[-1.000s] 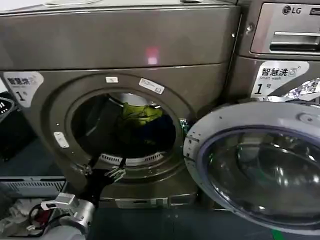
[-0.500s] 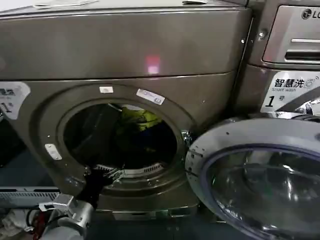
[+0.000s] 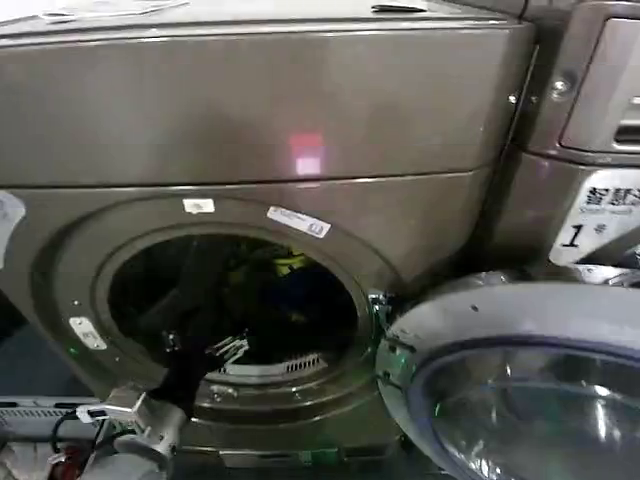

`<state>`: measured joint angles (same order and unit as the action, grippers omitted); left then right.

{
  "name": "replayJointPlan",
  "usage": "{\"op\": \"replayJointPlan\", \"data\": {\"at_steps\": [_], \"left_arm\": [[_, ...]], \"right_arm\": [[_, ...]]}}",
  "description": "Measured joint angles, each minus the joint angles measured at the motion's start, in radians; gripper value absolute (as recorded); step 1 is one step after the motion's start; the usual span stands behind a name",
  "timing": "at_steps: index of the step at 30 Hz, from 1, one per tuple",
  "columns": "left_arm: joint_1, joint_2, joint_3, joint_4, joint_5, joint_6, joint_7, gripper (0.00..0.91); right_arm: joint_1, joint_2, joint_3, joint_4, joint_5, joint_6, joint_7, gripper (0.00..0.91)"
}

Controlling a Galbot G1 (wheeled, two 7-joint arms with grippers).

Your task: Grasp the clothes from the dryer.

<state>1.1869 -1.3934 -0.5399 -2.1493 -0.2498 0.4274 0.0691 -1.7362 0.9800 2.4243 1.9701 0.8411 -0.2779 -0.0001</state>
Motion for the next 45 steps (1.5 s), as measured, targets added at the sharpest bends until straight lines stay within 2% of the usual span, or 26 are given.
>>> {"op": "replayJointPlan", "data": {"at_steps": [13,18,31,45], "left_arm": [[-0.366,-0.038,0.11,0.396,0.019,-0.071,-0.03,0.907],[-0.486,-0.054,0.13,0.552,0.039,-0.09,-0.032,0.907],[-0.799,-0.108,0.153,0.972,0.11,-0.156,-0.017,0.907],[-1.053,-0.134,0.173,1.388,0.139,-0.176,0.069,0.907]], "right_arm": [[-0.02,0.004,0.034,0.009,0.007,-0.02,-0.009,0.907],[-0.027,-0.002,0.048,0.014,0.011,-0.046,0.004,0.907],[-0.024,-0.005,0.068,0.013,0.02,-0.058,-0.004,0.907],[-0.03,-0.014,0.085,0.003,0.042,-0.053,-0.006,0.907]]}}
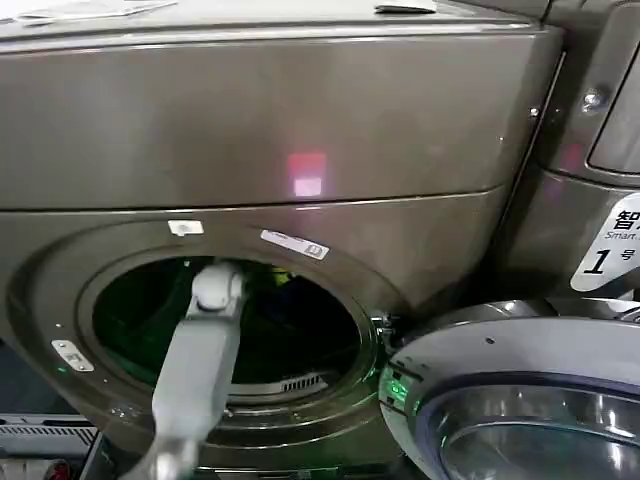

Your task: Grasp the clothes from the dryer.

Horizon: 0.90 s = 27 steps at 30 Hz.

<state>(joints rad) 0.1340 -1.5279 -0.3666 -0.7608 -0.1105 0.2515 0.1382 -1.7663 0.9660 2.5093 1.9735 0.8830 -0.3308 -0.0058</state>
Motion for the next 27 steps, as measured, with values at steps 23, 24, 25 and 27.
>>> {"op": "replayJointPlan", "data": {"at_steps": [23,24,25,27], "left_arm": [[-0.214,0.049,0.427,0.376,0.289,-0.203,0.73,0.907],[-0.22,0.048,0.442,0.383,0.309,-0.215,0.752,0.907],[-0.225,0.047,0.457,0.39,0.33,-0.227,0.77,0.907],[-0.233,0.041,0.482,0.406,0.373,-0.248,0.801,0.907]], "right_arm": [[-0.015,0.008,0.026,-0.004,0.003,0.008,-0.009,0.907],[-0.014,0.008,0.026,-0.004,0.003,0.008,-0.01,0.907],[-0.014,0.008,0.027,-0.004,0.002,0.008,-0.01,0.907],[-0.013,0.008,0.027,-0.004,0.001,0.008,-0.01,0.907]]}}
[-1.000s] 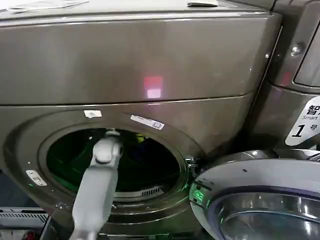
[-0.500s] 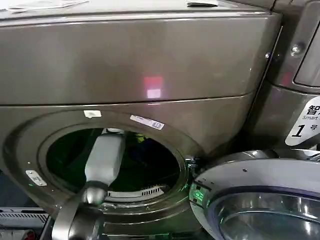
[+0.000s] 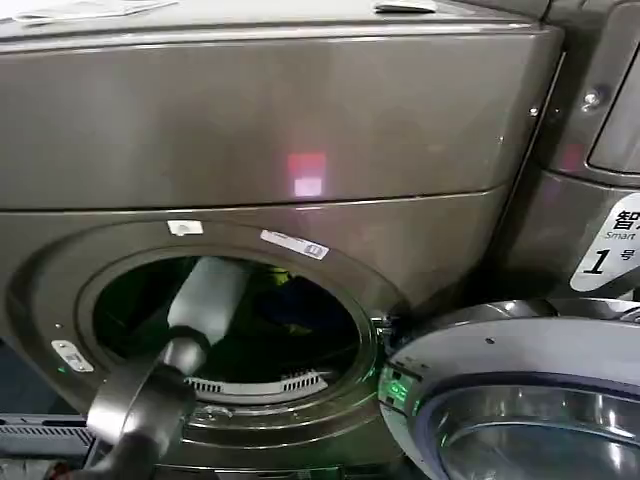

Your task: Grasp the clothes from the dryer.

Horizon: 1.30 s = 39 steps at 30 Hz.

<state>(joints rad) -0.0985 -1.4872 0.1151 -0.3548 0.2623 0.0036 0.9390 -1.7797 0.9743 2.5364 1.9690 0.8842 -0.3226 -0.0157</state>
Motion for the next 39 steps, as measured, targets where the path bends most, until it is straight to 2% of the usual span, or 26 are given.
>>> {"op": "replayJointPlan", "data": {"at_steps": [7,16,17,19,20,21,31,39], "left_arm": [[-0.004,-0.024,0.071,0.026,0.136,-0.04,0.06,0.907],[0.013,-0.049,0.128,0.051,0.209,-0.054,0.091,0.907],[0.014,-0.051,0.13,0.053,0.214,-0.055,0.094,0.819],[0.015,-0.052,0.134,0.056,0.221,-0.059,0.102,0.228],[0.015,-0.051,0.136,0.056,0.225,-0.06,0.108,0.102],[0.016,-0.05,0.138,0.057,0.227,-0.061,0.114,0.046],[0.001,-0.038,0.133,0.075,0.217,-0.063,0.134,0.0],[-0.002,-0.033,0.109,0.091,0.192,-0.058,0.14,0.0]], "right_arm": [[0.005,-0.002,0.0,-0.001,-0.002,-0.001,-0.003,0.907],[0.012,-0.003,-0.008,-0.001,-0.007,-0.001,-0.006,0.907],[0.011,-0.003,-0.008,0.0,-0.007,-0.001,-0.006,0.907],[0.01,-0.003,-0.008,0.001,-0.007,-0.001,-0.006,0.907],[0.009,-0.002,-0.008,0.001,-0.007,-0.001,-0.006,0.907],[0.008,-0.001,-0.006,0.001,-0.007,-0.001,-0.006,0.907],[0.003,0.004,-0.004,0.005,-0.006,0.001,-0.006,0.907],[0.005,0.003,-0.004,0.005,-0.005,0.002,-0.007,0.907]]}}
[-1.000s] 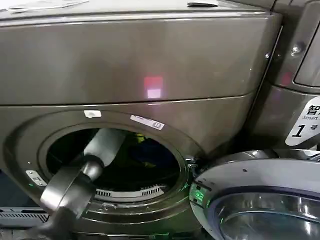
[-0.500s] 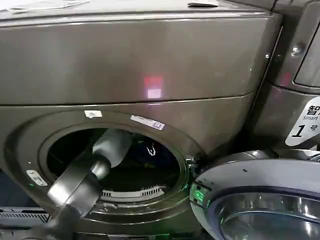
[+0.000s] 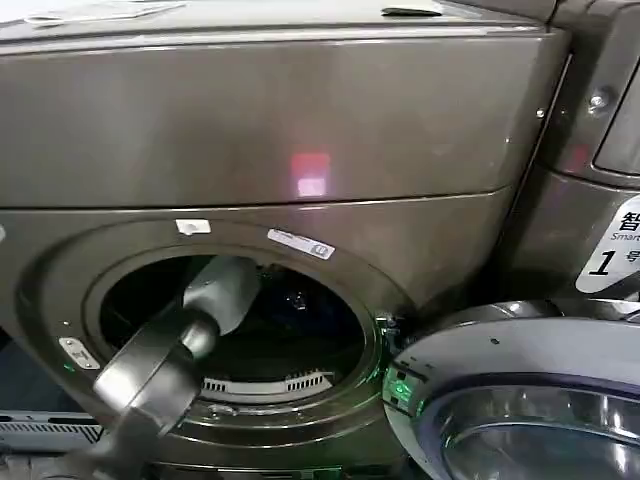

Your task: Grasp the clothes from the dryer.

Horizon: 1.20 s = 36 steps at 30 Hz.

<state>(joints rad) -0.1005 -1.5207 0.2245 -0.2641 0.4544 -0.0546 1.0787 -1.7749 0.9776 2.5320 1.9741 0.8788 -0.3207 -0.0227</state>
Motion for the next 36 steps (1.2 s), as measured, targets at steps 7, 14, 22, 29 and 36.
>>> {"op": "replayJointPlan", "data": {"at_steps": [7,14,22,29,36], "left_arm": [[0.03,-0.004,-0.099,-0.046,-0.052,0.02,-0.054,0.0],[0.149,0.045,-0.247,-0.215,-0.167,0.042,-0.239,0.0],[0.409,0.055,-0.449,-0.593,-0.301,0.053,-0.546,0.0],[0.635,0.026,-0.595,-0.91,-0.38,0.013,-0.852,0.0],[0.814,0.008,-0.664,-1.138,-0.4,-0.017,-1.046,0.0]], "right_arm": [[0.001,0.008,-0.001,0.001,0.0,0.006,0.0,0.907],[0.0,0.014,0.007,-0.011,0.0,0.019,0.005,0.907],[0.013,0.036,-0.006,0.001,-0.005,0.024,-0.007,0.907],[0.016,0.045,-0.01,0.0,-0.014,0.056,-0.035,0.907],[0.017,0.05,-0.013,0.002,-0.017,0.082,-0.041,0.907]]}}
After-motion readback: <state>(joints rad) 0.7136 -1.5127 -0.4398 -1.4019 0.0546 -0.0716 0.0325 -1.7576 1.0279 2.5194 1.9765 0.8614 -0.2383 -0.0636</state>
